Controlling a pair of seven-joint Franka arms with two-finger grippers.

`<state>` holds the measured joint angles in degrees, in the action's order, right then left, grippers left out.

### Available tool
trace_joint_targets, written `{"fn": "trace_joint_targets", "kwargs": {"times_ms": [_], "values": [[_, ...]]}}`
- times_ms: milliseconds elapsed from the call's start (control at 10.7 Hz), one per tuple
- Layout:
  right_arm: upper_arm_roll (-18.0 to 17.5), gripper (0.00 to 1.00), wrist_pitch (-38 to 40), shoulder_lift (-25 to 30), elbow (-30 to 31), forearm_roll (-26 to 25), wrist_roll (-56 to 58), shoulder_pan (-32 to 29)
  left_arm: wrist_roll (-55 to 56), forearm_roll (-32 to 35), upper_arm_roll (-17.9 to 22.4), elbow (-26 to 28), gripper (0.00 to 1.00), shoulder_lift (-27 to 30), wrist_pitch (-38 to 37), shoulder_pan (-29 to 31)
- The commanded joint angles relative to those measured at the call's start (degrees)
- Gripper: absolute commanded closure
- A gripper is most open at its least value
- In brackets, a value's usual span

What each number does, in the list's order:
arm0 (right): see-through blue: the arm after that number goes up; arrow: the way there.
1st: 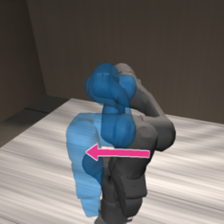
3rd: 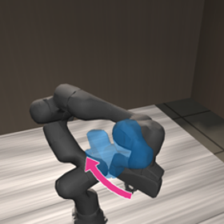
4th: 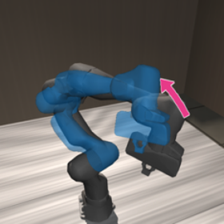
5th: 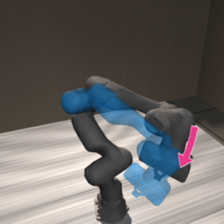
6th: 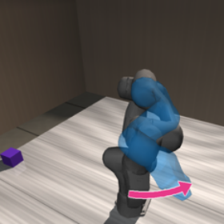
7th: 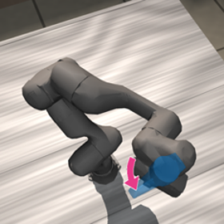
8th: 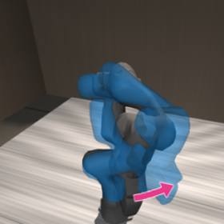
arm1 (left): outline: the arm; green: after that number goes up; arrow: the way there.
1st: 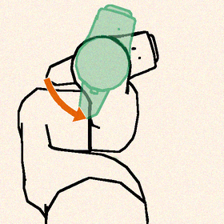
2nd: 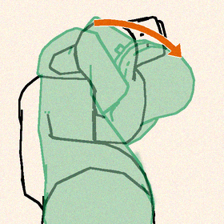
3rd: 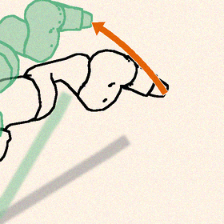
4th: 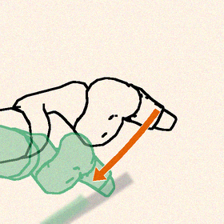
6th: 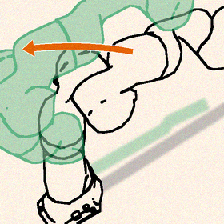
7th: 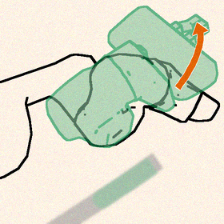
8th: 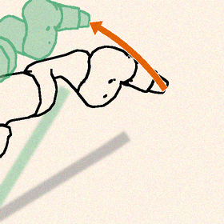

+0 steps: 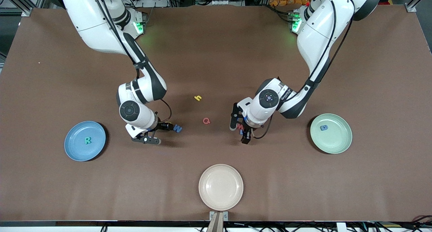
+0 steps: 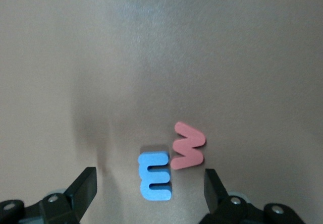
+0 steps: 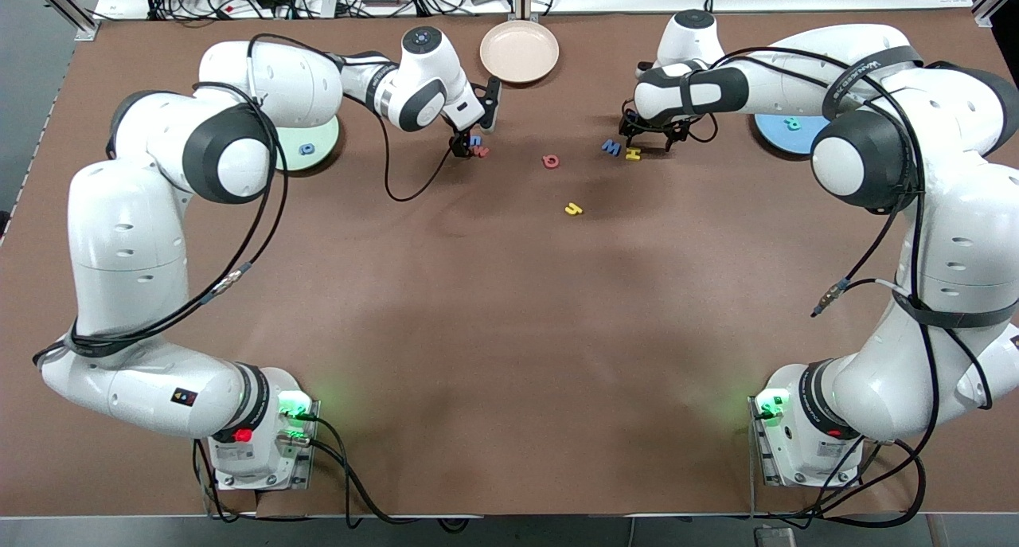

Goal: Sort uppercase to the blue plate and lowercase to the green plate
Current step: 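Grasp the blue E with the left gripper while the right gripper grasps the H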

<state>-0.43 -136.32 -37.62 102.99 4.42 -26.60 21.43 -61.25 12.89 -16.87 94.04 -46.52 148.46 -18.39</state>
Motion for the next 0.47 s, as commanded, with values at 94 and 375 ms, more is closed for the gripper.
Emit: {"fn": "trace_joint_targets", "kwargs": {"times_ms": [94, 375], "values": [[0.3, 0.0, -0.2, 1.7, 1.8, 0.0, -2.7, 1.9, -0.3, 0.6, 0.8, -1.9, 0.17, -1.7, -0.7, -0.4], [0.3, 0.0, -0.3, 1.2, 1.8, 0.0, -3.0, 2.4, -0.6, 0.6, 1.0, -1.9, 0.7, -2.3, -0.7, -0.2]]}}
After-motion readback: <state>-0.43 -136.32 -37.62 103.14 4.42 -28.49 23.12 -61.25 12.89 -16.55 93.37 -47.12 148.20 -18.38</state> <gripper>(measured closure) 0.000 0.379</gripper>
